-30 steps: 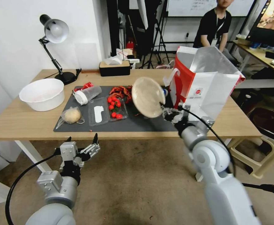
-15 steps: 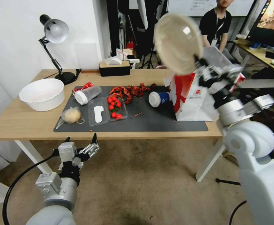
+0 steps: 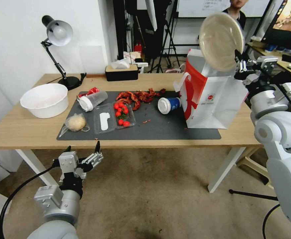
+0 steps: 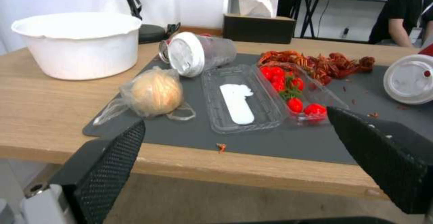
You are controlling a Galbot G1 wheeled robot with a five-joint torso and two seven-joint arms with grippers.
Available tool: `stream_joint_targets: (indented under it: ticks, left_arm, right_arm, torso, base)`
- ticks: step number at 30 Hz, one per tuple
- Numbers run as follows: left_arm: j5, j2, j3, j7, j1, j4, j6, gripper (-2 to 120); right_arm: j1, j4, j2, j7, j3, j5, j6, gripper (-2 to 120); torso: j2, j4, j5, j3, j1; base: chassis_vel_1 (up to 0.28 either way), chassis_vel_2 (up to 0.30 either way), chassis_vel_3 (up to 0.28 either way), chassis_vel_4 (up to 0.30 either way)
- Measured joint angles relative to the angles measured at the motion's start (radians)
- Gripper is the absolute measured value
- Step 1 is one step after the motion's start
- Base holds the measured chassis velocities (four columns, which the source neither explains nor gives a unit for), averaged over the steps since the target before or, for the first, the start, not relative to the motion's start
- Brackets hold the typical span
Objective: Pick up the trash from the table and place it into the takeout bag.
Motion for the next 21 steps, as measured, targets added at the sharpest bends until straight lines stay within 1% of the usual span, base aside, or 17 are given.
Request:
stream_joint_targets:
  ticks: [3, 4, 6, 8, 9, 12, 13, 16, 18, 19, 21]
  left_arm:
    - [0.000, 0.003, -0.003, 0.000, -0.001, 0.001, 0.000, 100]
    - [0.000, 0.003, -0.003, 0.000, -0.001, 0.001, 0.000, 100]
    - [-0.001, 0.005, -0.004, -0.001, -0.003, 0.002, 0.000, 100]
    - [-0.001, 0.005, -0.004, -0.002, -0.005, 0.004, 0.000, 100]
    - [-0.001, 0.005, -0.004, -0.002, -0.005, 0.004, 0.000, 100]
    - [-0.001, 0.005, -0.004, -0.002, -0.006, 0.004, 0.000, 100]
    - [-0.001, 0.005, -0.004, -0.002, -0.006, 0.004, 0.000, 100]
    - [-0.004, 0.007, -0.004, 0.000, -0.006, 0.004, 0.001, 100]
    - [-0.005, 0.008, -0.004, 0.001, -0.006, 0.004, 0.001, 100]
    - [-0.005, 0.008, -0.005, 0.002, -0.007, 0.004, 0.001, 100]
    - [-0.005, 0.008, -0.005, 0.003, -0.008, 0.004, 0.001, 100]
  right_arm:
    - [0.001, -0.010, 0.004, -0.001, -0.004, -0.004, -0.014, 32]
    - [0.001, -0.010, 0.004, -0.001, -0.004, -0.004, -0.014, 32]
    - [-0.002, -0.013, 0.006, -0.002, -0.007, -0.005, -0.023, 43]
    - [-0.004, -0.014, 0.007, -0.004, -0.009, -0.005, -0.025, 52]
    - [-0.004, -0.014, 0.007, -0.004, -0.009, -0.005, -0.025, 52]
    - [-0.008, -0.001, 0.008, -0.005, -0.013, 0.021, -0.031, 65]
    - [-0.008, -0.001, 0.008, -0.005, -0.013, 0.021, -0.031, 65]
    - [-0.012, 0.021, 0.008, 0.014, -0.020, 0.068, -0.028, 80]
    - [-0.014, 0.026, 0.008, 0.015, -0.020, 0.078, -0.026, 82]
    - [-0.018, 0.035, 0.007, 0.017, -0.020, 0.096, -0.021, 89]
    - [-0.026, 0.051, 0.005, 0.017, -0.020, 0.114, -0.016, 95]
  torso:
    - [0.000, 0.0000, 0.0000, 0.000, 0.000]
    - [0.000, 0.0000, 0.0000, 0.000, 0.000]
    - [0.000, 0.0000, 0.0000, 0.000, 0.000]
    - [0.000, 0.0000, 0.0000, 0.000, 0.000]
    - [0.000, 0.0000, 0.0000, 0.000, 0.000]
    - [0.000, 0.0000, 0.0000, 0.000, 0.000]
    - [0.000, 0.0000, 0.0000, 0.000, 0.000]
    - [0.000, 0.0001, -0.0001, 0.000, 0.000]
    - [0.000, 0.0001, -0.0001, 0.000, 0.000]
    - [0.000, 0.0000, 0.0000, 0.000, 0.000]
    - [0.000, 0.0000, 0.0000, 0.000, 0.000]
  base:
    - [0.000, 0.000, 0.000, 0.000]
    - [0.000, 0.000, 0.000, 0.000]
    - [0.000, 0.000, 0.000, 0.000]
    - [0.000, 0.000, 0.000, 0.000]
    - [0.000, 0.000, 0.000, 0.000]
    - [0.000, 0.000, 0.000, 0.000]
    - [0.000, 0.000, 0.000, 0.000]
    - [0.000, 0.000, 0.000, 0.000]
    - [0.000, 0.000, 0.000, 0.000]
    - [0.000, 0.000, 0.000, 0.000]
    - [0.000, 0.000, 0.000, 0.000]
